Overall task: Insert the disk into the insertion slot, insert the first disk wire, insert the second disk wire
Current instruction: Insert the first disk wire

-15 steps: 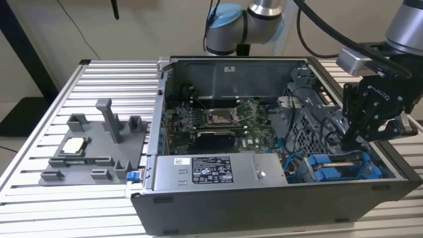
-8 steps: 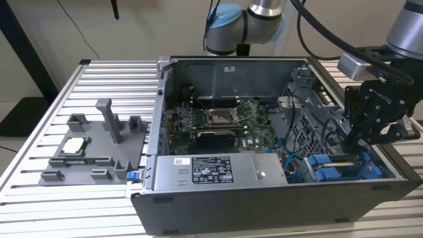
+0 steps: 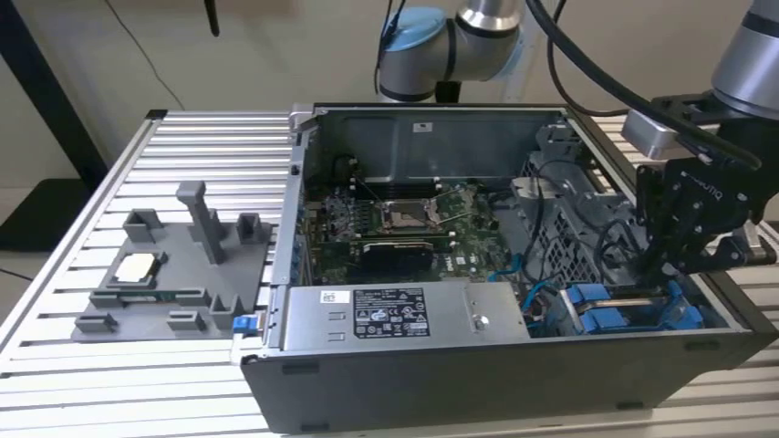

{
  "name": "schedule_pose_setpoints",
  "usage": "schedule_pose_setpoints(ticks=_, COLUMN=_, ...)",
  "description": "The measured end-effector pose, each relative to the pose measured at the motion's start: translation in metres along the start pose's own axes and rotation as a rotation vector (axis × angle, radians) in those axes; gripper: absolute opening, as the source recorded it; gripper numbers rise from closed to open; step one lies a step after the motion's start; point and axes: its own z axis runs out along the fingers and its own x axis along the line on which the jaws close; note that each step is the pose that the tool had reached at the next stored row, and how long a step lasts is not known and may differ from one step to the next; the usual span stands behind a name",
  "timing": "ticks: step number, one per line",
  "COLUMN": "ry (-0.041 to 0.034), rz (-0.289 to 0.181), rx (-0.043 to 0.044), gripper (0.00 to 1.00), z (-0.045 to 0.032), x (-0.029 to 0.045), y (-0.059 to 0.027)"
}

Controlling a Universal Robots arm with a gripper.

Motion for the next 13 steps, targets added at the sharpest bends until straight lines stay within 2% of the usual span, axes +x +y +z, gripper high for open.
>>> schedule_pose_setpoints(ticks=3, ry=-0.0056, rz=0.0, rx=0.0034, gripper=0.19, z=0.0013, x=-0.0001, y=0.0)
schedule_pose_setpoints(ticks=13, ry=-0.0148, rz=0.0, rx=0.0077, gripper=0.19, z=0.0067, x=-0.0006, y=0.001)
